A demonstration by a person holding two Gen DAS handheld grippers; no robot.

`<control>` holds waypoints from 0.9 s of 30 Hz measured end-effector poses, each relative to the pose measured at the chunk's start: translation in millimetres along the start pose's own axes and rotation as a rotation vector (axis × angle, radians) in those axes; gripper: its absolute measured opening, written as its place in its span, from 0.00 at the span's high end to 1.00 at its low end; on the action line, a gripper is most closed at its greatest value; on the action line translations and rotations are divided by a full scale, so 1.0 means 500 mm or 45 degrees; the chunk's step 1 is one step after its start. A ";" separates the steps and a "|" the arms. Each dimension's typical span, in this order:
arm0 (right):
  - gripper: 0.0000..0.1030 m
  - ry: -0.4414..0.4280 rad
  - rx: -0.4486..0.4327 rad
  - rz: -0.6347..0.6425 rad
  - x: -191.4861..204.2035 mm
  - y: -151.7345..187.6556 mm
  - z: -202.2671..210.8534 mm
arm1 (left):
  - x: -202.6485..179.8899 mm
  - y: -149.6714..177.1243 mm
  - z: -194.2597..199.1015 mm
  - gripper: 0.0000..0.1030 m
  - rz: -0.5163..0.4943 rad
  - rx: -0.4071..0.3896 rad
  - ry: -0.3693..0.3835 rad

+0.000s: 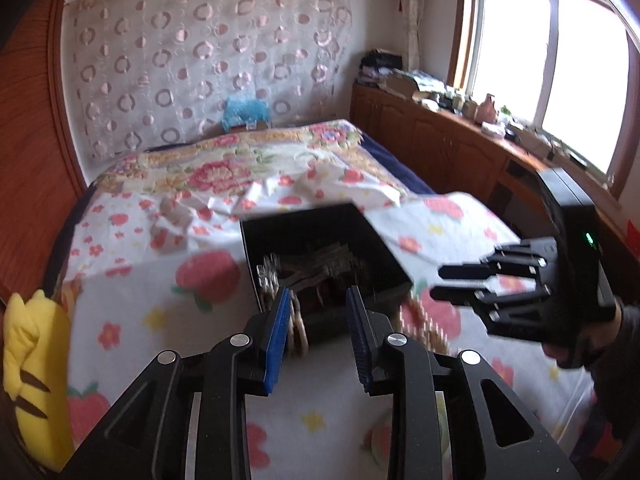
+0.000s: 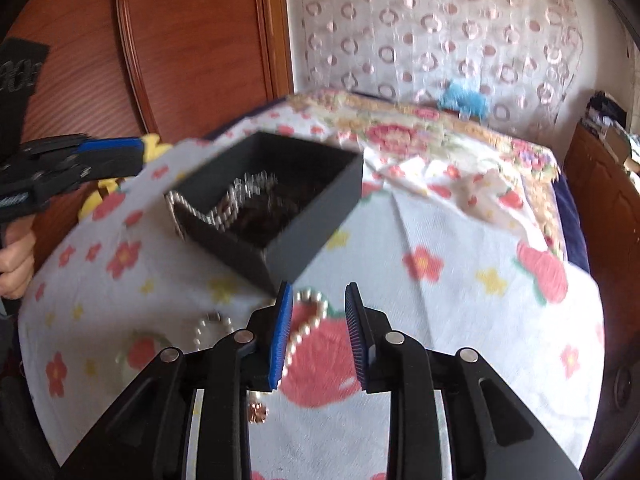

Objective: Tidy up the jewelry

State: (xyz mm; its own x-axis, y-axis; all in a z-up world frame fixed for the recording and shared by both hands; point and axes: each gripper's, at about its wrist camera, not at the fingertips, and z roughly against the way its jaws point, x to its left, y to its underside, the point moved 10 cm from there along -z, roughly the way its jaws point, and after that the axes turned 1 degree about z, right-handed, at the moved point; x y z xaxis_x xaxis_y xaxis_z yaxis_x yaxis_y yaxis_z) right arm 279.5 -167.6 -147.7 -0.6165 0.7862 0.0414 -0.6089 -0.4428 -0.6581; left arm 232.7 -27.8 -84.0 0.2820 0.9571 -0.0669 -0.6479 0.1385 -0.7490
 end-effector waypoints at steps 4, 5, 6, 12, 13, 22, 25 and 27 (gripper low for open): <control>0.71 0.028 0.053 -0.022 -0.007 0.014 -0.041 | 0.006 0.045 0.004 0.74 -0.005 0.037 -0.005; 0.71 0.037 0.062 -0.023 -0.009 0.013 -0.048 | 0.014 0.057 0.006 0.74 0.008 0.049 -0.008; 0.71 0.039 0.069 -0.027 -0.011 0.014 -0.055 | 0.019 0.063 0.007 0.74 0.019 0.055 -0.009; 0.72 0.062 0.076 -0.024 -0.016 0.013 -0.070 | 0.037 0.099 0.000 0.74 0.067 0.100 -0.004; 0.76 0.077 0.076 -0.003 -0.016 0.013 -0.071 | 0.035 0.104 -0.002 0.74 0.072 0.105 0.003; 0.92 0.092 -0.012 -0.001 -0.013 0.005 -0.008 | -0.023 0.151 -0.026 0.74 0.042 0.177 0.074; 0.92 0.113 -0.088 -0.003 -0.011 -0.016 0.040 | -0.040 0.167 -0.030 0.74 0.028 0.202 0.085; 0.92 0.129 -0.128 0.004 -0.012 -0.029 0.070 | -0.051 0.176 -0.033 0.74 0.018 0.216 0.095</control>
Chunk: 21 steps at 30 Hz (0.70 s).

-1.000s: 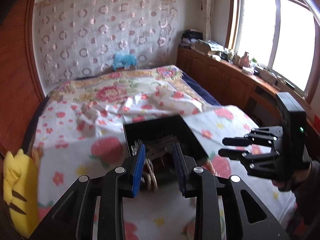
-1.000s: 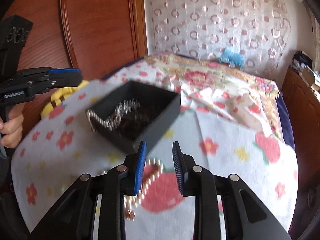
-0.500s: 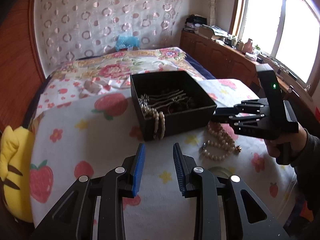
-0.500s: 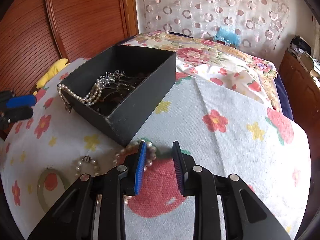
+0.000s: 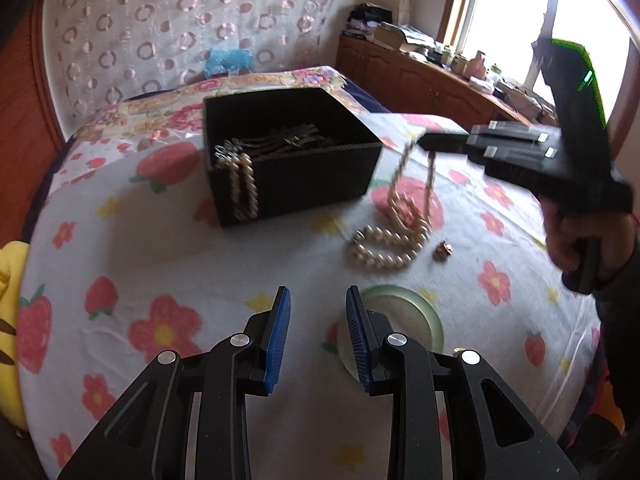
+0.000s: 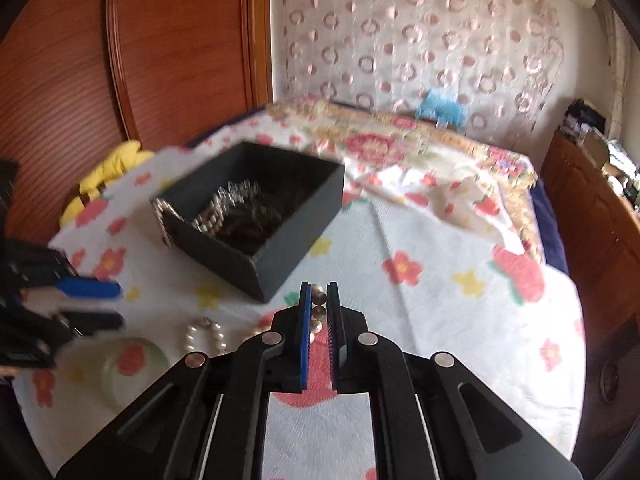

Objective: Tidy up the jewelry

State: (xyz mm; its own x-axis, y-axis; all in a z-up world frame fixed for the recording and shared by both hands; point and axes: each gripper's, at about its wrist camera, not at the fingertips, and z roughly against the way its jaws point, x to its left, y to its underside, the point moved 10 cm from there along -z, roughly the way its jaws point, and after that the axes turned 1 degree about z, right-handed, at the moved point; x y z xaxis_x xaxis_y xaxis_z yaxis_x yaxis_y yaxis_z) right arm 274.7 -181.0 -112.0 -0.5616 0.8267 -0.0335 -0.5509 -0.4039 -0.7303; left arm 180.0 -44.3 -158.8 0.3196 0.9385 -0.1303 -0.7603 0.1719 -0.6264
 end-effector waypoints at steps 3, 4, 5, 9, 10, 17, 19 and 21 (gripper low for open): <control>0.92 0.017 -0.070 0.001 -0.003 -0.025 0.045 | -0.013 0.013 -0.008 0.74 -0.019 0.024 0.002; 0.92 0.020 -0.084 0.001 -0.005 -0.032 0.055 | -0.018 0.018 -0.010 0.74 -0.023 0.033 0.006; 0.92 0.025 -0.099 0.001 -0.006 -0.039 0.066 | -0.023 0.022 -0.012 0.74 -0.027 0.036 0.007; 0.92 0.024 -0.151 0.006 -0.005 -0.060 0.100 | -0.027 0.033 -0.023 0.81 -0.046 0.041 -0.010; 0.92 0.024 -0.161 0.010 -0.003 -0.065 0.107 | -0.026 0.034 -0.024 0.87 -0.053 0.035 -0.028; 0.92 0.019 -0.223 0.030 0.010 -0.099 0.146 | -0.024 0.009 0.005 0.94 -0.037 -0.037 -0.042; 0.92 0.021 -0.251 0.037 0.012 -0.114 0.162 | -0.020 -0.010 0.024 0.94 -0.030 -0.077 -0.050; 0.92 0.021 -0.287 0.044 0.014 -0.133 0.181 | -0.009 -0.043 0.050 0.94 -0.015 -0.135 -0.064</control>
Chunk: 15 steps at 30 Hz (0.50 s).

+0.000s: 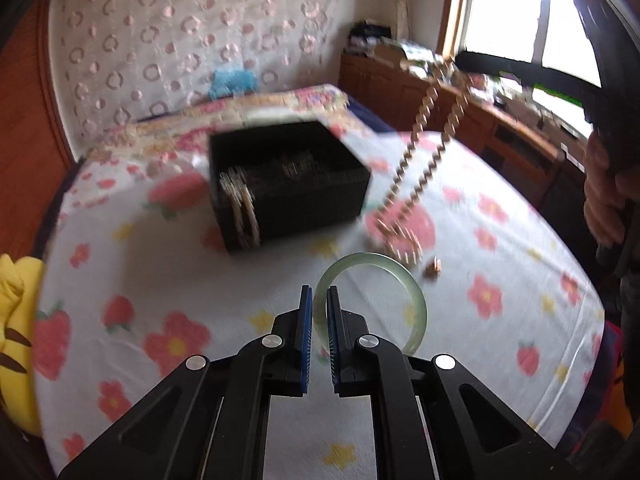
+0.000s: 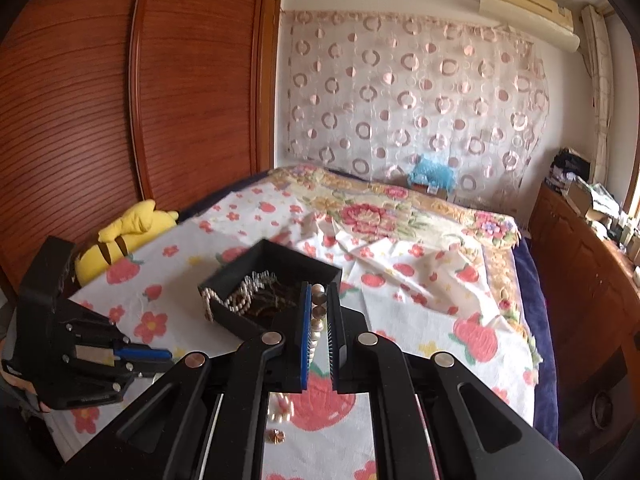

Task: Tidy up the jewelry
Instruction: 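Lower the jade bangle into the box with the left gripper while the right gripper drops the beaded strand in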

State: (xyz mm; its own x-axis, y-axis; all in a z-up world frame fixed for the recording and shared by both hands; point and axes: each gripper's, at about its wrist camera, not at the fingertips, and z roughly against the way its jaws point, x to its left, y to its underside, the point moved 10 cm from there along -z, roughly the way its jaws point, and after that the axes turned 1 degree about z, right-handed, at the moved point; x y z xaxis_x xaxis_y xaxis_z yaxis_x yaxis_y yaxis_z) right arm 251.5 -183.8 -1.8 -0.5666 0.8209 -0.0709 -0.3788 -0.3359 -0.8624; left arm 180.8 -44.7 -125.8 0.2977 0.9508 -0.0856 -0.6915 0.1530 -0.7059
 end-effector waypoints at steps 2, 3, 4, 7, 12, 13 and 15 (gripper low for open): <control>0.92 0.004 -0.032 0.008 -0.001 -0.023 0.013 | 0.015 -0.035 0.017 0.94 0.010 -0.047 -0.018; 0.92 0.005 -0.048 0.013 -0.002 -0.037 0.018 | 0.024 -0.050 0.023 0.94 0.016 -0.066 -0.027; 0.92 0.006 -0.059 0.017 -0.002 -0.047 0.022 | 0.034 -0.072 0.031 0.94 0.027 -0.094 -0.037; 0.92 0.011 -0.099 0.026 -0.007 -0.083 0.032 | 0.050 -0.121 0.044 0.94 0.038 -0.144 -0.053; 0.92 0.007 -0.148 0.041 -0.010 -0.138 0.038 | 0.064 -0.171 0.040 0.94 0.043 -0.181 -0.086; 0.92 0.009 -0.157 0.042 -0.011 -0.146 0.039 | 0.068 -0.179 0.033 0.94 0.043 -0.181 -0.093; 0.92 0.005 -0.176 0.040 -0.013 -0.163 0.040 | 0.077 -0.188 0.022 0.94 0.043 -0.177 -0.109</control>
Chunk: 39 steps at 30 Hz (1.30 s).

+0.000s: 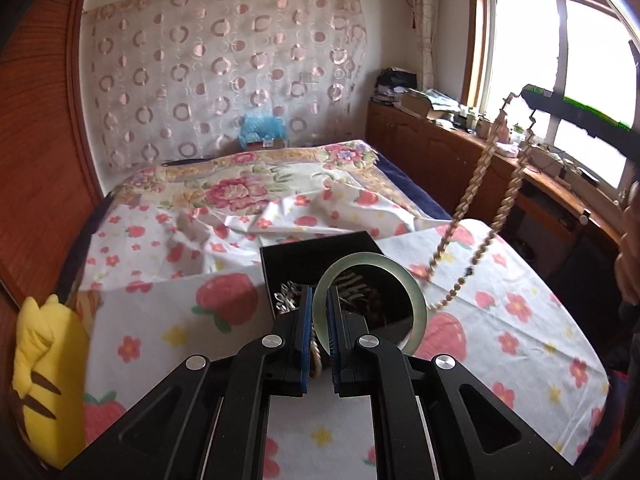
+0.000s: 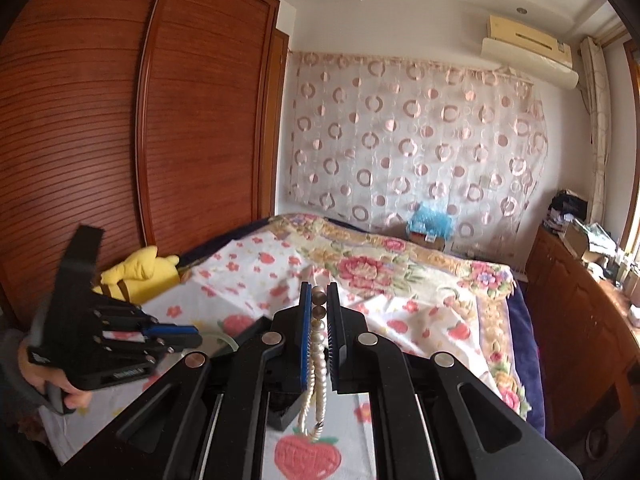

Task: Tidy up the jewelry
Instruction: 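Lower the jade bangle into the box with the left gripper while the right gripper drops the beaded strand in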

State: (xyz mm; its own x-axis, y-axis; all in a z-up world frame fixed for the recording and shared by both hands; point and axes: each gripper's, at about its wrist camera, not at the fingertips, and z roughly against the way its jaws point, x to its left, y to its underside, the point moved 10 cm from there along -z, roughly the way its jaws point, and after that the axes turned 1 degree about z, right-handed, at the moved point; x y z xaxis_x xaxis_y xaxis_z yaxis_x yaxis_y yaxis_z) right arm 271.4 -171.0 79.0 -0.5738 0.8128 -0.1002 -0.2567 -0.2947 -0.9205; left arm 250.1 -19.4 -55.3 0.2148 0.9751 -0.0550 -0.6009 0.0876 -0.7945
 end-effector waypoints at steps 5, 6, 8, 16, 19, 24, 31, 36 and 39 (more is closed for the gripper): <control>0.92 -0.003 -0.030 0.011 -0.006 -0.042 -0.016 | 0.019 -0.007 -0.040 0.94 0.020 0.022 -0.027; 0.92 -0.004 -0.034 0.016 -0.006 -0.048 -0.020 | 0.022 -0.006 -0.045 0.94 0.027 0.026 -0.030; 0.92 -0.008 -0.046 0.025 -0.004 -0.064 -0.027 | 0.030 -0.006 -0.056 0.94 0.039 0.034 -0.036; 0.92 -0.029 -0.082 0.025 0.000 -0.093 -0.046 | 0.046 0.010 -0.107 0.94 0.061 0.083 -0.039; 0.92 -0.043 -0.071 0.020 0.004 -0.089 -0.061 | 0.046 0.016 -0.119 0.94 0.062 0.098 -0.038; 0.92 -0.066 -0.033 0.005 0.010 -0.069 -0.089 | 0.047 0.017 -0.127 0.93 0.057 0.106 -0.039; 0.92 -0.119 0.104 -0.001 0.033 0.000 -0.153 | 0.046 0.014 -0.127 0.92 0.063 0.109 -0.028; 0.91 -0.144 0.220 -0.032 0.045 0.071 -0.198 | 0.043 0.009 -0.119 0.92 0.062 0.097 -0.014; 0.77 -0.142 0.236 -0.047 0.045 0.090 -0.201 | 0.037 0.015 -0.103 0.91 0.053 0.087 -0.004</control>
State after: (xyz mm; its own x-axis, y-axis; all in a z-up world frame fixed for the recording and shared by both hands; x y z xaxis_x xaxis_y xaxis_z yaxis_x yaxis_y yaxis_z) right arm 325.2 -115.5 -2.8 -0.6413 0.7672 -0.0158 -0.4118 -0.3615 -0.8365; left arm 289.5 -11.2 -93.4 0.1860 0.9788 -0.0852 -0.6606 0.0604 -0.7483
